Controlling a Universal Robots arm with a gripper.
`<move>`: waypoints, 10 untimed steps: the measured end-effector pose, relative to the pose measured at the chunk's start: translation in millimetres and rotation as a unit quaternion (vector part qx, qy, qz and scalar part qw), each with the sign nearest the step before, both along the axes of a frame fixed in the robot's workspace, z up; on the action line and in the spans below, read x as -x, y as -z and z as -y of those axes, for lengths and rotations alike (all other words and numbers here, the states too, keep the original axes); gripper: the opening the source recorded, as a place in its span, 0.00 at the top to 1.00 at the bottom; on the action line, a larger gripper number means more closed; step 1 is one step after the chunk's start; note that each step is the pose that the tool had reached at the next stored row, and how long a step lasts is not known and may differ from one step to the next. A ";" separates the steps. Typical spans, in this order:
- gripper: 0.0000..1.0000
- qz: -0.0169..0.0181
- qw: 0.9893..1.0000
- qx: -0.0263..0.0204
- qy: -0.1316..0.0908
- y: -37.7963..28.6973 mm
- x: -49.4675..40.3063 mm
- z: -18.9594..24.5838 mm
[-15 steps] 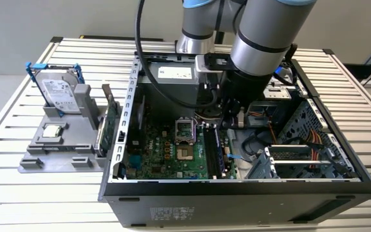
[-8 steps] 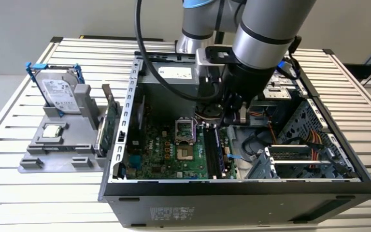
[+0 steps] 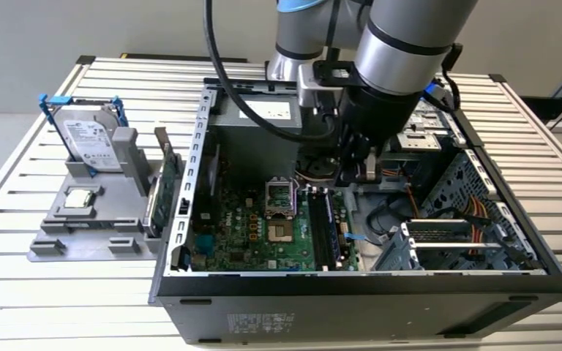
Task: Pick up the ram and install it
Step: 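Press down the ram until it locks into place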
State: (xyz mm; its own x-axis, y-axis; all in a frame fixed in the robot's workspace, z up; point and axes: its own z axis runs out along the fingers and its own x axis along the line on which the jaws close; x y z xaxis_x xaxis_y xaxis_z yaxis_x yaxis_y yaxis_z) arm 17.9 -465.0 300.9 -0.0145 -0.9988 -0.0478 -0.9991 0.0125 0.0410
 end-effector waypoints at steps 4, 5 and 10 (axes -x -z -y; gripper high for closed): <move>1.00 0.000 1.000 0.000 0.000 -7.3 0.0 0.0; 1.00 0.000 1.000 0.000 0.000 -8.6 0.0 0.0; 1.00 0.000 1.000 0.000 0.000 -12.1 0.0 0.0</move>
State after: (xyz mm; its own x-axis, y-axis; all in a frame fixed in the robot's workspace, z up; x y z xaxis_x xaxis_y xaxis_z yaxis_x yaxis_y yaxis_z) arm 18.0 -465.0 313.0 -0.0145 -0.9988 -0.0477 -0.9991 0.0125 0.0409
